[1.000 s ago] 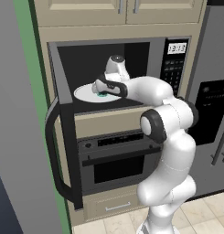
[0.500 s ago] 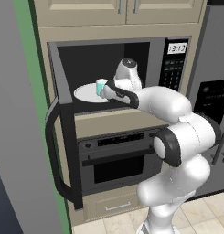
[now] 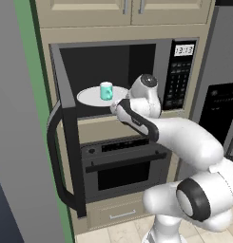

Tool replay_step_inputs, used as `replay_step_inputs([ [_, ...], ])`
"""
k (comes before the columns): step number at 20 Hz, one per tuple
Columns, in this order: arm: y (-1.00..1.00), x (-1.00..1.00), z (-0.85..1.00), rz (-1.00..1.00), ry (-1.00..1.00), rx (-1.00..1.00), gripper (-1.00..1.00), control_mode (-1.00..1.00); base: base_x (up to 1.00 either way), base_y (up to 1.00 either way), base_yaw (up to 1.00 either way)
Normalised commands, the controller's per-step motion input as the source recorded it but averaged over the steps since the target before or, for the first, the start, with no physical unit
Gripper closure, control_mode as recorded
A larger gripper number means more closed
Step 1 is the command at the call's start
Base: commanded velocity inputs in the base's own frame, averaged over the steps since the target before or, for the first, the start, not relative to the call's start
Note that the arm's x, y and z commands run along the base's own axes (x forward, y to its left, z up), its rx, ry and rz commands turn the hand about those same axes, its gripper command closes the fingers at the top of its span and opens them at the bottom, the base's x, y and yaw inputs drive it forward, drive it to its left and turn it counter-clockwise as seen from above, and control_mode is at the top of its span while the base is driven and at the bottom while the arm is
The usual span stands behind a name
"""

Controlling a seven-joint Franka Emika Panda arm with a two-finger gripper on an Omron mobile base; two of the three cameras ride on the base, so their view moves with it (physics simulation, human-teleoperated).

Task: Pick the mug from the counter and place it inside the microwave. Then close the microwave.

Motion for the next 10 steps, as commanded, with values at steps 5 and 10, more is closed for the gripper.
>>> replay_step_inputs([
  [5,0.00,-0.73,0.28,0.00,-0.01,0.02,-1.00,-1.00,0.00,0.00,0.00],
  [10,-0.10,-0.70,0.42,0.00,0.00,0.00,-1.00,-1.00,0.00,0.00,0.00],
])
